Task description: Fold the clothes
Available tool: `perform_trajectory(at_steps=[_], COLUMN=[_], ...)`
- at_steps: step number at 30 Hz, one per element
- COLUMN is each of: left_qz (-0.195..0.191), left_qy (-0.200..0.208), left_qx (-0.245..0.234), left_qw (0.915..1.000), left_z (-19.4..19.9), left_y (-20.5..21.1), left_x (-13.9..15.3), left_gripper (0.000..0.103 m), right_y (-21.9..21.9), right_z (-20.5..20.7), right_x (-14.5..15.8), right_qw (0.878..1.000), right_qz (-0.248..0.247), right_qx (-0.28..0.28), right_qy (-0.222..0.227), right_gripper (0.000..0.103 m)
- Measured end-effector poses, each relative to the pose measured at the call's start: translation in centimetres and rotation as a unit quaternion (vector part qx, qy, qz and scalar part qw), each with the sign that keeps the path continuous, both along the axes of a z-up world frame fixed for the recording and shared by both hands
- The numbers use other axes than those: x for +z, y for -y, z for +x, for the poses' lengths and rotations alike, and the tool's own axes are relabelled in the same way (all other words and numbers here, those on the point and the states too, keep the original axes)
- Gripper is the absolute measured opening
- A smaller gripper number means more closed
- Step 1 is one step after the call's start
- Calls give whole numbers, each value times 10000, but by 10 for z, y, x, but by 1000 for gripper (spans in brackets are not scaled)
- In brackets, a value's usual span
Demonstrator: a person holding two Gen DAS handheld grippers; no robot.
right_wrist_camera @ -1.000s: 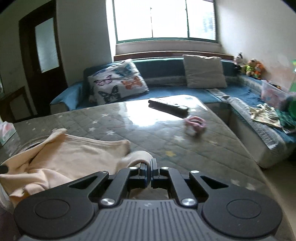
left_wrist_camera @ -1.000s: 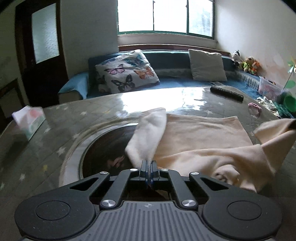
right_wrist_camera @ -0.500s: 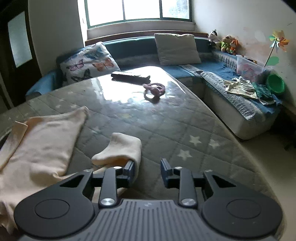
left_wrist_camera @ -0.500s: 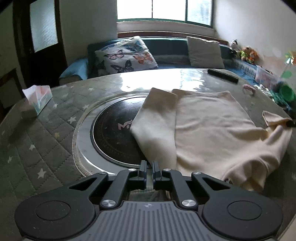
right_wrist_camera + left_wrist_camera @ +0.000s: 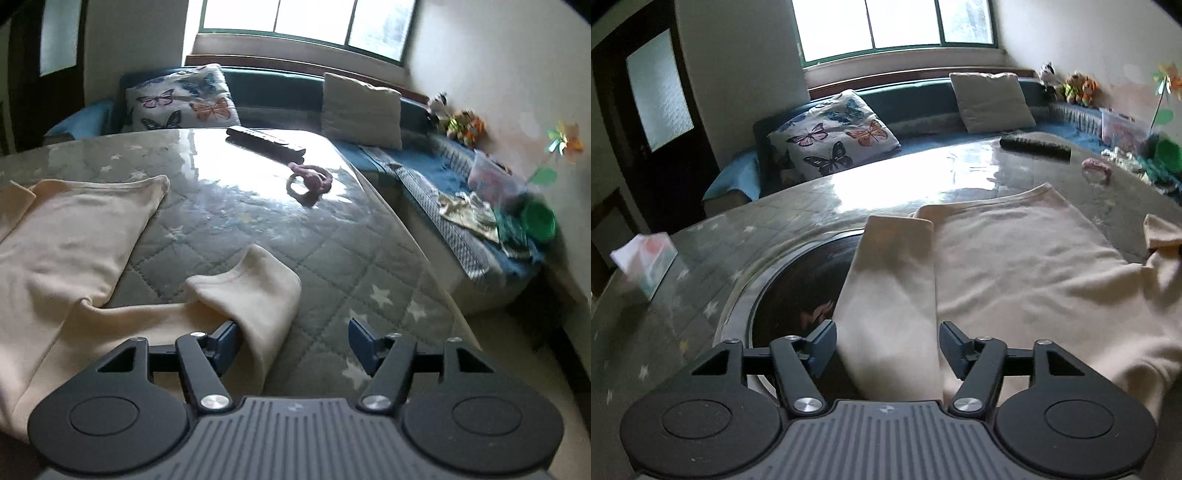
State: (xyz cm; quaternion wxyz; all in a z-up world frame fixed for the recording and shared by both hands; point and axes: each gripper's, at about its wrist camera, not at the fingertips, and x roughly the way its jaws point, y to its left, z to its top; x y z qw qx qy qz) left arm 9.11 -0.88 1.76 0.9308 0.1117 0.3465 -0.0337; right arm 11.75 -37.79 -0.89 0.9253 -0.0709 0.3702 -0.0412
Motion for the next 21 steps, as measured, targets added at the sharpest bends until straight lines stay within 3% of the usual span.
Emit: perform_trajectory(at_steps=[10, 16, 21], left_qz=[227, 86, -77], left_qy=[-54, -65, -128], left_qx=[-50, -214, -192], left_qw=[9997, 9997, 9997], left_z=[41, 63, 91], left_y=[10, 19, 24], left_x=[-21, -27, -32], left_gripper=[67, 65, 58], right_y=[45, 41, 14], right_z=[16, 19, 25], right_x=[15, 17, 19], right_qw=[9957, 9967, 9990], right_qz=[284, 296, 300], right_qx=[-836, -693, -242], right_qy=[271, 288, 226], right_gripper=[68, 68, 68])
